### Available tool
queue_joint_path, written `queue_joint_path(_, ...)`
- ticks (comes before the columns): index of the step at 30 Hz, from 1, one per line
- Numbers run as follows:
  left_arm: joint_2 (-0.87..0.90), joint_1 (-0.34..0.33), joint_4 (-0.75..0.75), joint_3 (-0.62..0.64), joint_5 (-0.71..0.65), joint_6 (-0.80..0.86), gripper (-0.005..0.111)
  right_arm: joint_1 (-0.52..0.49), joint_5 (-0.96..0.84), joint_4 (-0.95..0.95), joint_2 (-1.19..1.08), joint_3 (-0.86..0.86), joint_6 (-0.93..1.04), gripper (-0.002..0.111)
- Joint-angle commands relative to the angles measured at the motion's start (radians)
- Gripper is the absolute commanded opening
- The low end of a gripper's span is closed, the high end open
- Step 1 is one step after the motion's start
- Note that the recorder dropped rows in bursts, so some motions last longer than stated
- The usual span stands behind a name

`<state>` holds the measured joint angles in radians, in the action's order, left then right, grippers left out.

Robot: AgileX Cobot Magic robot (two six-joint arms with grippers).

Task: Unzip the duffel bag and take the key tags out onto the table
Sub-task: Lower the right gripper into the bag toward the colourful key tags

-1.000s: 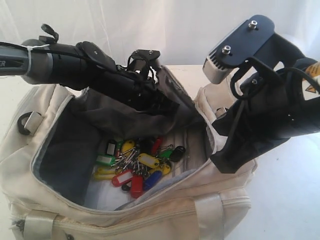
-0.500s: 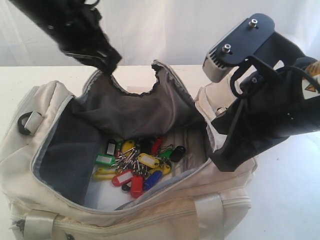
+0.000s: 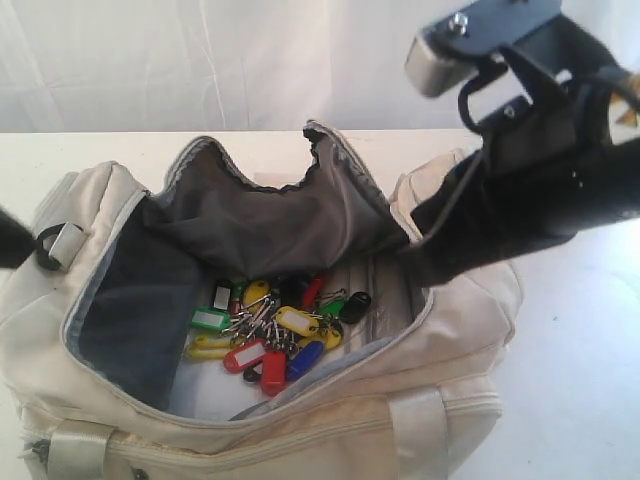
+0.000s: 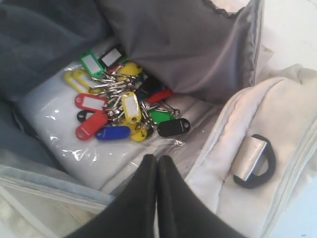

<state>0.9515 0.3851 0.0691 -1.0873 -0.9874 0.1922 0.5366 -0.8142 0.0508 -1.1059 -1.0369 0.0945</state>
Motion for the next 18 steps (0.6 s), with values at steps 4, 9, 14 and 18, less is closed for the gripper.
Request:
queue_joint_path(4,-0.152,-0.004,-0.035,0.314,0.242,0.04,0.0,-0.008,-0.283,0.072,-0.161,-0.314,-0.013,0.0)
queue_joint_path(9,-0.16,-0.004,-0.032,0.445,0.445,0.01,0.0,-0.008,-0.362,0.148,-0.315,-0.424,0.007,0.0)
queue_joint_path(14,-0.16,-0.003,-0.024,0.433,0.443,-0.096,0.0,0.003,-0.344,0.123,-0.446,-0.451,0.028,0.0)
queue_joint_path(18,-0.16,-0.003,-0.013,0.433,0.443,-0.124,0.0,0.003,-0.301,0.126,-0.537,-0.451,0.034,0.0)
